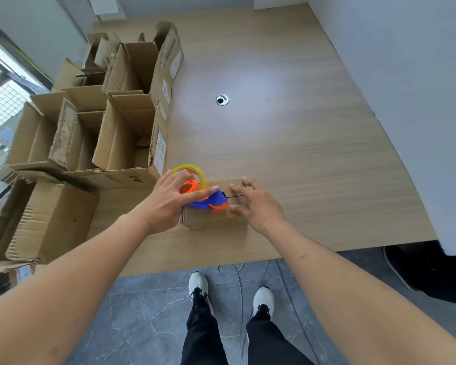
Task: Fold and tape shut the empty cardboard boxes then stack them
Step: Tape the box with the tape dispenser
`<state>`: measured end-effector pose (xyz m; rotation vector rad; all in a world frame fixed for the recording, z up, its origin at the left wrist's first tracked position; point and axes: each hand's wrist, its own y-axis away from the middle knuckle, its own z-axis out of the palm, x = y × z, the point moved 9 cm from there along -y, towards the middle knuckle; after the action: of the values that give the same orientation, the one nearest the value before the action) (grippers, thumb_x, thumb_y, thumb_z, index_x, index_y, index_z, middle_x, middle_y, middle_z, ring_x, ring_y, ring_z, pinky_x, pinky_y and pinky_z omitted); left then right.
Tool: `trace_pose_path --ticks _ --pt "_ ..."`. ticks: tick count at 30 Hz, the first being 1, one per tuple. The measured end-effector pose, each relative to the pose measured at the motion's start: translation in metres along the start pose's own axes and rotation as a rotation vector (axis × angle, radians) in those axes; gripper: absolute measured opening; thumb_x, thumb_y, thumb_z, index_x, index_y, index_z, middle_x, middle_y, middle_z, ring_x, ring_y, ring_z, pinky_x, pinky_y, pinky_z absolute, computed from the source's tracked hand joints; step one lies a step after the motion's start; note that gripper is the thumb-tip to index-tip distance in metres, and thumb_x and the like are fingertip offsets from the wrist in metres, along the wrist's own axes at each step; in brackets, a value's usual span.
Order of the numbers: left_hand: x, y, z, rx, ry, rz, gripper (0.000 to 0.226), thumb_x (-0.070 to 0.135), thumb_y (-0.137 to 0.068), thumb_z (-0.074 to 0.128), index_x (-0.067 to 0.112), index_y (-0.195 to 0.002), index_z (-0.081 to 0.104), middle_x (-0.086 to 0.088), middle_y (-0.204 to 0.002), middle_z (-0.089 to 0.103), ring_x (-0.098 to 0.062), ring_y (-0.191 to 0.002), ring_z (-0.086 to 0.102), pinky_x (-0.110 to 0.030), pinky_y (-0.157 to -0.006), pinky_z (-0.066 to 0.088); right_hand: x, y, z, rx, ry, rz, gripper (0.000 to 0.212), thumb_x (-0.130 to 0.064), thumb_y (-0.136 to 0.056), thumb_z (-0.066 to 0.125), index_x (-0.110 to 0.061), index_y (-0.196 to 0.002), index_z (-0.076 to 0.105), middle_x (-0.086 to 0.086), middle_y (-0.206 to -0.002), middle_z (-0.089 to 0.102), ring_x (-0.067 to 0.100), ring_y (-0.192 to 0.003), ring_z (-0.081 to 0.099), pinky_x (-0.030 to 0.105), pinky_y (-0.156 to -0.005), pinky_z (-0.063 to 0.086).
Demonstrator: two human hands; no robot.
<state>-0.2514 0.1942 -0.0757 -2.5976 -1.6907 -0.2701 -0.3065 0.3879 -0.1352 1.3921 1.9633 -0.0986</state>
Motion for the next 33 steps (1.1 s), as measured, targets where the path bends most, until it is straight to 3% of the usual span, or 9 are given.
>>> trace_pose_path --ticks 5,8,10,13,17,21,24,33 --pt "-0.001 0.001 0.005 -0.017 -0.012 -0.009 0.101 -0.010 -0.082 0.058 0.053 -0.155 0.030 -0.007 -0.140 0.037 -0.039 -0.144 0.032 -0.063 -0.120 0.019 -0.003 -0.006 -0.004 0.034 0.049 -0.028 0.043 -0.040 -0.100 0.061 -0.046 -0.142 0.053 -0.014 -0.154 0.038 0.021 -0.132 0.047 0.040 -0.099 0.050" --pt "0.000 0.000 0.007 -0.036 -0.018 0.002 0.103 -0.010 -0.083 0.060 0.055 -0.155 0.027 -0.005 -0.141 0.035 -0.039 -0.147 0.028 -0.064 -0.121 0.018 -0.008 -0.011 -0.018 0.130 0.119 -0.072 0.039 -0.037 -0.099 0.063 -0.041 -0.138 0.056 -0.013 -0.140 0.048 0.022 -0.123 0.046 0.038 -0.087 0.051" --pt "0.001 -0.001 0.008 -0.035 -0.024 0.007 0.103 -0.010 -0.083 0.060 0.056 -0.155 0.026 -0.006 -0.141 0.035 -0.039 -0.148 0.026 -0.065 -0.121 0.016 -0.014 -0.013 -0.023 0.157 0.105 -0.133 0.045 -0.027 -0.098 0.066 -0.040 -0.140 0.055 -0.012 -0.136 0.051 0.020 -0.118 0.047 0.036 -0.083 0.051" --pt "0.002 0.000 0.007 -0.010 -0.045 0.010 0.104 -0.009 -0.081 0.062 0.056 -0.154 0.027 -0.006 -0.141 0.036 -0.039 -0.149 0.026 -0.061 -0.123 0.014 -0.027 -0.020 -0.016 0.067 -0.055 -0.281 0.061 -0.002 -0.094 0.063 -0.036 -0.145 0.054 -0.009 -0.138 0.052 0.017 -0.113 0.055 0.041 -0.090 0.054" --pt "0.004 0.000 0.007 0.012 -0.068 0.021 0.107 -0.009 -0.079 0.066 0.056 -0.154 0.027 -0.008 -0.143 0.036 -0.040 -0.148 0.027 -0.060 -0.124 0.014 -0.044 -0.029 -0.008 -0.067 -0.188 -0.363 0.079 0.021 -0.086 0.046 -0.033 -0.142 0.058 -0.005 -0.149 0.047 0.012 -0.134 0.048 0.028 -0.097 0.052" --pt "0.003 0.000 0.007 0.014 -0.073 0.014 0.110 -0.008 -0.076 0.067 0.057 -0.154 0.024 -0.006 -0.143 0.034 -0.039 -0.146 0.030 -0.059 -0.124 0.012 -0.050 -0.039 -0.007 -0.085 -0.151 -0.401 0.058 0.016 -0.088 0.052 -0.026 -0.123 0.072 -0.002 -0.131 0.058 0.019 -0.113 0.061 0.038 -0.090 0.056" --pt "0.002 -0.001 0.008 0.011 -0.067 0.012 0.113 -0.007 -0.074 0.069 0.057 -0.154 0.024 -0.005 -0.142 0.033 -0.038 -0.146 0.030 -0.060 -0.124 0.014 -0.048 -0.040 -0.010 -0.086 -0.167 -0.376 0.047 0.012 -0.088 0.059 -0.020 -0.119 0.072 0.002 -0.116 0.067 0.022 -0.095 0.066 0.041 -0.088 0.056" --pt "0.002 -0.003 0.007 -0.004 -0.039 0.001 0.106 -0.004 -0.080 0.068 0.058 -0.154 0.024 -0.005 -0.143 0.035 -0.036 -0.147 0.027 -0.056 -0.125 0.007 -0.049 -0.040 -0.014 -0.026 -0.215 -0.276 0.028 -0.001 -0.090 0.065 -0.023 -0.107 0.069 -0.007 -0.086 0.072 0.015 -0.085 0.067 0.039 -0.083 0.055"
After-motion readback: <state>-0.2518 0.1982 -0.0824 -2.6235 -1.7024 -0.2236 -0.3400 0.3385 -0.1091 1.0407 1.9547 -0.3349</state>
